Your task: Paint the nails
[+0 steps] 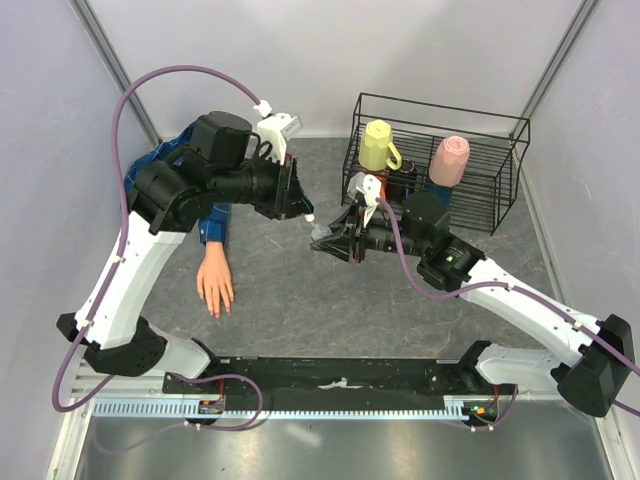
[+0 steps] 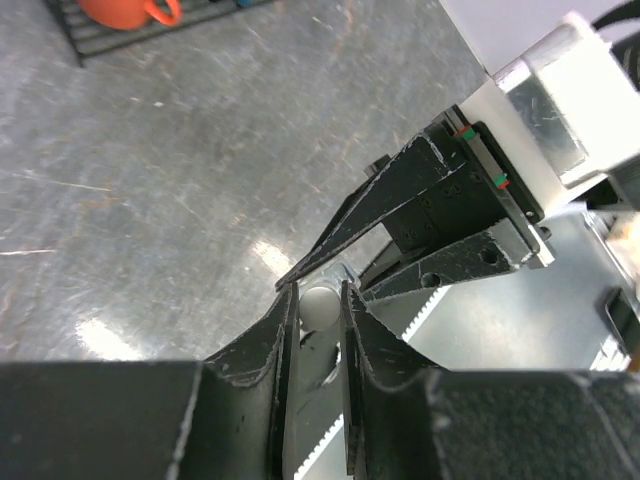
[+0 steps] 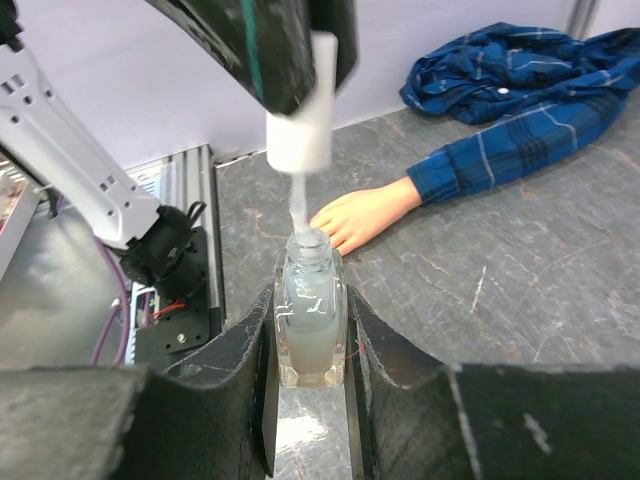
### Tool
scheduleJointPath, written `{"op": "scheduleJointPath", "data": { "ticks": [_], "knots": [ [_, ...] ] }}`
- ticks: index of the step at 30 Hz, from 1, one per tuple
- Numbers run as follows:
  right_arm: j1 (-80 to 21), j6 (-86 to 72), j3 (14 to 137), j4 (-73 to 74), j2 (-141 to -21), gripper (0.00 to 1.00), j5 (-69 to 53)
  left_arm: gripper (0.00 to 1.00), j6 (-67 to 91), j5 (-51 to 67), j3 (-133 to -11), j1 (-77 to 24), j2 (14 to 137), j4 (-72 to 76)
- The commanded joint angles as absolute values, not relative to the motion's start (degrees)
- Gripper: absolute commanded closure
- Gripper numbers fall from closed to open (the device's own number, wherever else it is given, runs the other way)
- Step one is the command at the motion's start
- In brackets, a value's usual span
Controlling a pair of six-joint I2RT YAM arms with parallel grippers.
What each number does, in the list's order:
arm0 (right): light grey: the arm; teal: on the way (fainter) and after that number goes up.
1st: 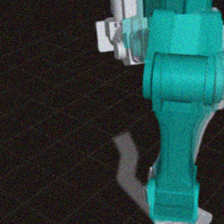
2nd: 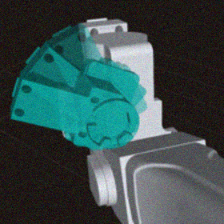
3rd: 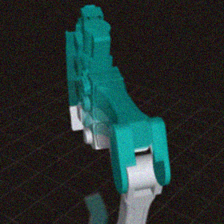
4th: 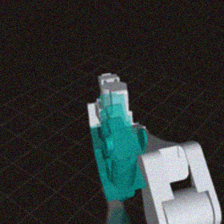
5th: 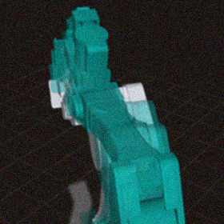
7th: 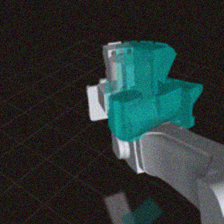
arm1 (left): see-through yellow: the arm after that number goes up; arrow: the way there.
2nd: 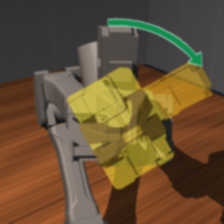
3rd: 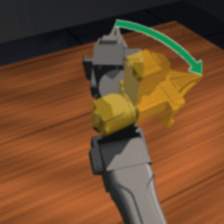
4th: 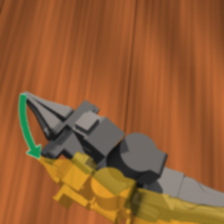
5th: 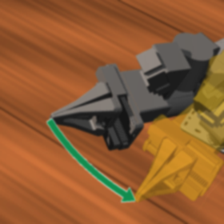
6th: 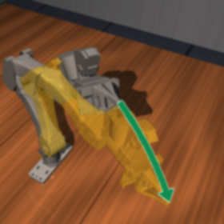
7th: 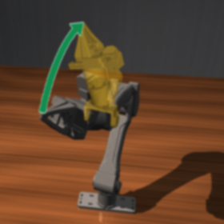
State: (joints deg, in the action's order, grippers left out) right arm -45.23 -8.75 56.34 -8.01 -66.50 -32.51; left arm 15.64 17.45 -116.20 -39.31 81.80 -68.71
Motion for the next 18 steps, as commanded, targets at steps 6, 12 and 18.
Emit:
{"op": "scheduleJointPath", "data": {
  "ticks": [6, 12, 18],
  "knots": [
    [-46.0, -8.8, 57.0, -12.0, -65.7, 1.0, -28.0, 0.98, 18.2, 12.7, -119.3, -39.2, 82.4, -71.4],
    [-46.0, -8.3, 56.6, -11.5, -66.2, 1.0, -29.6, 0.98, 18.8, 7.8, -119.8, -39.1, 81.6, -69.5],
    [-46.0, -6.9, 54.1, -11.0, -64.3, 1.0, -28.5, 0.98, 19.4, -2.9, -119.0, -39.1, 78.7, -67.5]
  ]
}}
